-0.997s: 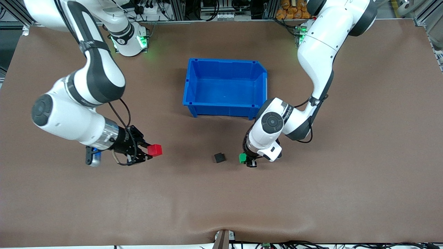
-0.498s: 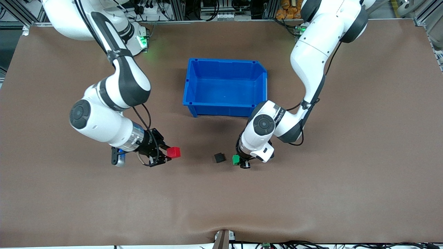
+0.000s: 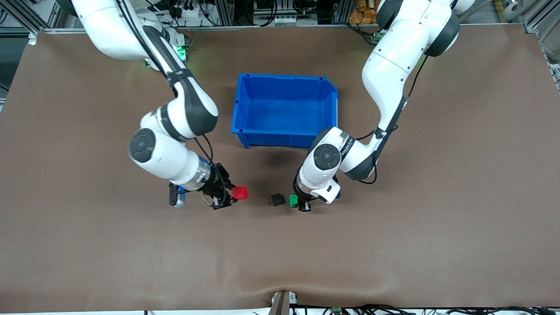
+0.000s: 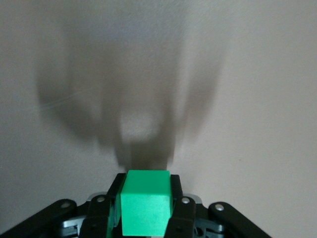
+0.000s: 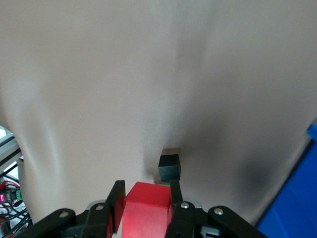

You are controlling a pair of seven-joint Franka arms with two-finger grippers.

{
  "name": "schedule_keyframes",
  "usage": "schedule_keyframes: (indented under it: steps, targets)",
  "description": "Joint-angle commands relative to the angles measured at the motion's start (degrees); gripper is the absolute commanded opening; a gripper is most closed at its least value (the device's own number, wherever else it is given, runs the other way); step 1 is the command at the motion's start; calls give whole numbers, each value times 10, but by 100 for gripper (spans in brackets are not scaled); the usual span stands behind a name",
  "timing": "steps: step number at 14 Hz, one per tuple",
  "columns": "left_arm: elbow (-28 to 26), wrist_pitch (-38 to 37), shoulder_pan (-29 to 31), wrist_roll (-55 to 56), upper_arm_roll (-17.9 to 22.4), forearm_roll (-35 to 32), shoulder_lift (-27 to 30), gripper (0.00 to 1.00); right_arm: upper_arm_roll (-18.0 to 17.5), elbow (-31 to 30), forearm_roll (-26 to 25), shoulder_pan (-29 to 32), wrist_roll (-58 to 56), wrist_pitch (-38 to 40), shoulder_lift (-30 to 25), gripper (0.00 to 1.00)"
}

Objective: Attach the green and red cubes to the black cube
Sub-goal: 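Lower the red cube beside the black cube while the left gripper lowers green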

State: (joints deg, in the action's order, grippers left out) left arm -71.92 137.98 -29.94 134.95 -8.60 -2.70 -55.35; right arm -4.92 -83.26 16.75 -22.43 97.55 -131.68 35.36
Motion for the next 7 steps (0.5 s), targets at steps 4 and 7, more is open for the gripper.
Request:
schedule_keyframes:
  steps: [4,7]
  targets:
    - [24,26,-20,20,10,11,-24,0,14,9,-22,-60,48,-144,102,0]
    - [24,26,-24,23,10,11,-24,0,37,13,-20,-98,59,-218,151,0]
